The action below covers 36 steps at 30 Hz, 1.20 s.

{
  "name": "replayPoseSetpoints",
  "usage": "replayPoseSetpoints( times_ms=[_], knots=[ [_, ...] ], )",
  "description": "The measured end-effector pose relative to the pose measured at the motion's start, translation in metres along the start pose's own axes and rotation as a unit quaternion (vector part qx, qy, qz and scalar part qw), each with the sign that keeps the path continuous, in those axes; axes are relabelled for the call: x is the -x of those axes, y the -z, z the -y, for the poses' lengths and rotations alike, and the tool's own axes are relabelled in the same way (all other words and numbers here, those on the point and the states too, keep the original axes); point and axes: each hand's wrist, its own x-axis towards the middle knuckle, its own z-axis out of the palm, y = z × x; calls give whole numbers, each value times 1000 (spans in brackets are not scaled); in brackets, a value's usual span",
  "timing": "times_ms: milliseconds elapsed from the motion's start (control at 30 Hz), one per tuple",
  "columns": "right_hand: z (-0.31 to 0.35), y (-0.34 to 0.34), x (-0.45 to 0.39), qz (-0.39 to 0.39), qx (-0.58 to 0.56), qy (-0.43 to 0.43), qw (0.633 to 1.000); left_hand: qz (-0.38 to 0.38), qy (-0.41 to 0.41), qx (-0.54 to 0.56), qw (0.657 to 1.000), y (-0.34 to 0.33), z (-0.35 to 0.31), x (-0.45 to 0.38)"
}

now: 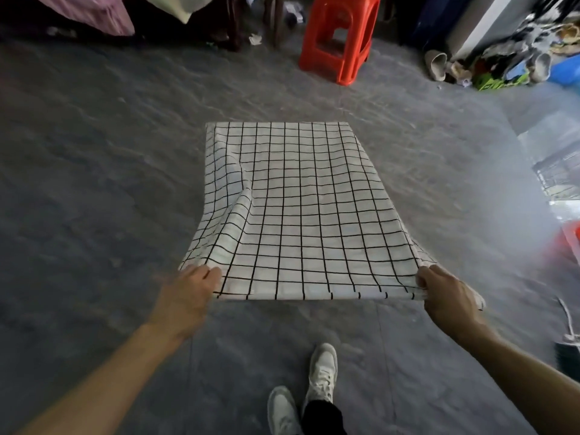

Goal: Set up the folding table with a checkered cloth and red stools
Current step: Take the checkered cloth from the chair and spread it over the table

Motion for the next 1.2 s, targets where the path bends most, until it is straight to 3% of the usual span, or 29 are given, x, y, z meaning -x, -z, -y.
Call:
replayPoseSetpoints(
  times_ms=[133, 333, 433, 533, 600, 900, 1200],
  knots=[
    [-2, -43, 11, -2, -48, -3, 999, 11, -14, -18, 1000, -34, 1, 27],
    [-14, -118, 22, 14, -33, 27, 999, 74, -4, -20, 997, -81, -2, 56],
    [-19, -152, 24, 14, -36, 18, 999, 85, 32, 15, 996, -123, -7, 63],
    [-19, -181, 30, 108, 9, 22, 994, 170, 135, 61, 974, -159, -20, 69],
    [-12, -185, 35, 197, 27, 22, 980, 223, 146, 99, 959, -162, -39, 70],
    [33, -134, 1, 93, -71, 33, 993, 124, 163, 148, 967, -125, -72, 20],
    [50, -139, -42, 65, -79, 65, 993, 102, 187, 173, 962, -133, -86, -27]
  ],
)
